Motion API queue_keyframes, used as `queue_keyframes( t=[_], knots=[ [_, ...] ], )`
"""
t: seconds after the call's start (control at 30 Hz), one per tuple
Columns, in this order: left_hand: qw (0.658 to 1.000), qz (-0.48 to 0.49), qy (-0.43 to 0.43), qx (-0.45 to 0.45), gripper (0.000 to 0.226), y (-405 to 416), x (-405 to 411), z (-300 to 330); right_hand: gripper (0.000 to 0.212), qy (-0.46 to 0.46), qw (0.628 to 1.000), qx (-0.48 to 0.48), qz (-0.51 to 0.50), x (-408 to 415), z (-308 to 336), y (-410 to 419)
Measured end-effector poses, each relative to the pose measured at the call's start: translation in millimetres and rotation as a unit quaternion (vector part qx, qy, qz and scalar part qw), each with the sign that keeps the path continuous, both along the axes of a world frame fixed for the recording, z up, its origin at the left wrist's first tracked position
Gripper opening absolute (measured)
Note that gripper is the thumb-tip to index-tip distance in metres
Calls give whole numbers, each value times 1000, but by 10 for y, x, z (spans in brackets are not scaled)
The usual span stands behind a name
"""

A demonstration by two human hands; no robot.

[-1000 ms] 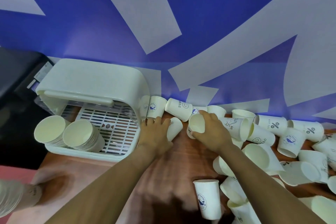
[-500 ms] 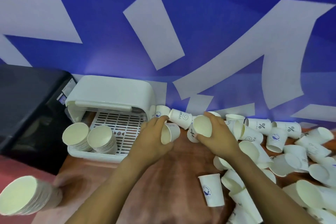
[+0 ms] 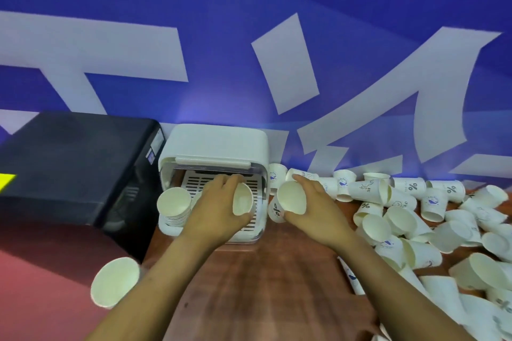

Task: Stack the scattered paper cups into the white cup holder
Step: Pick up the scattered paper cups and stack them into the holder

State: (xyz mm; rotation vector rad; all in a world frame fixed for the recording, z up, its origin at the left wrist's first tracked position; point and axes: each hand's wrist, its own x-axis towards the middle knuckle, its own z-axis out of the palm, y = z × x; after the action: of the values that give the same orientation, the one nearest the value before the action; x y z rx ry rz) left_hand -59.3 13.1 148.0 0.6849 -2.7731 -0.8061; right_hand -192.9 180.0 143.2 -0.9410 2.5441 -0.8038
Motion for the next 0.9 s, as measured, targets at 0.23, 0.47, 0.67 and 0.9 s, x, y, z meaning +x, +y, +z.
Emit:
queue_keyframes(
  t=[0.23, 0.47, 0.67, 0.9],
  knots=[
    [1000, 6, 1, -28, 67, -603, 466, 114, 80, 9, 1000, -28, 10, 508, 101, -538],
    [999, 18, -18, -25, 75, -1055, 698, 121, 80, 12, 999, -28, 13, 827, 103, -1005],
    [1000, 15, -23, -14, 72, -1278, 771, 45, 88, 6, 1000, -21, 1, 929, 22, -1247],
    [999, 11, -39, -5, 70, -1350, 691, -74, 86, -3, 1000, -5, 19, 890, -135, -1387]
  ],
)
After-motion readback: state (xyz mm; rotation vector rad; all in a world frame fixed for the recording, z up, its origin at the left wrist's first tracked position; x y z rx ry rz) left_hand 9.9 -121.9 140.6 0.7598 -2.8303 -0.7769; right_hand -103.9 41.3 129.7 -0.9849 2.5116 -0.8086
